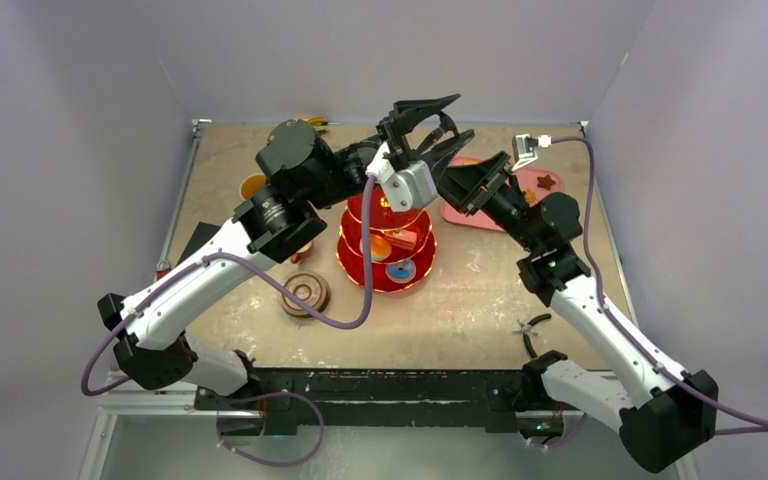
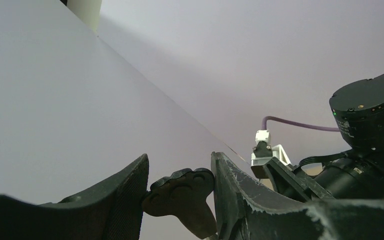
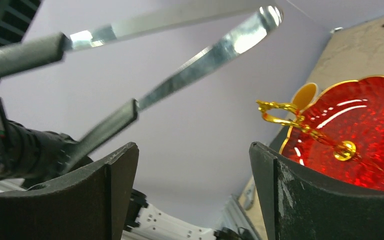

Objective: Serve the afternoon tea
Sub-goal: Adjust the clamp.

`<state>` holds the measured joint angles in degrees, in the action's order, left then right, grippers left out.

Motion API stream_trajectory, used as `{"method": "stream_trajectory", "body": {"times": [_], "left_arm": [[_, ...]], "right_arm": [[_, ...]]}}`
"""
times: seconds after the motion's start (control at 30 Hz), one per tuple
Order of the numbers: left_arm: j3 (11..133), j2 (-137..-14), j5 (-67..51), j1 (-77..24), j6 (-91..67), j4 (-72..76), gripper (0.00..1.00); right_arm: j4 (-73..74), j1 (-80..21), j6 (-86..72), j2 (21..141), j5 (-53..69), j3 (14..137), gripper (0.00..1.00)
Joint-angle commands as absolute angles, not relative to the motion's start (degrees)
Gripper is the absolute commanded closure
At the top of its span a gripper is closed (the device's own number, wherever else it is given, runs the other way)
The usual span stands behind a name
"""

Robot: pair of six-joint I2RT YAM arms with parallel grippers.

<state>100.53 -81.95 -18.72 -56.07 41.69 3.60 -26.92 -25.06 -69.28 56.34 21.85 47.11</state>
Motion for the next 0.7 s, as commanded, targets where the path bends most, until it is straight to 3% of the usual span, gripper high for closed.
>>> {"method": "stream_trajectory", "body": {"times": [0.0, 0.47, 0.67], "left_arm": [[101.58, -80.51, -19.83, -56.68, 42.82, 7.05, 0.85], [99.93, -79.82, -19.35, -57.04, 41.97, 8.44, 0.86], [99.75, -79.89, -19.50, -57.12, 41.69, 8.96, 0.86]], "right_arm": [[-38.61, -24.77, -76.89, 56.94, 20.04, 49.57, 0.17], [-51.47, -24.87, -89.85, 65.34, 18.88, 48.32, 0.39], [-49.98, -25.35, -90.34, 66.50, 17.88, 49.95, 0.37]]}}
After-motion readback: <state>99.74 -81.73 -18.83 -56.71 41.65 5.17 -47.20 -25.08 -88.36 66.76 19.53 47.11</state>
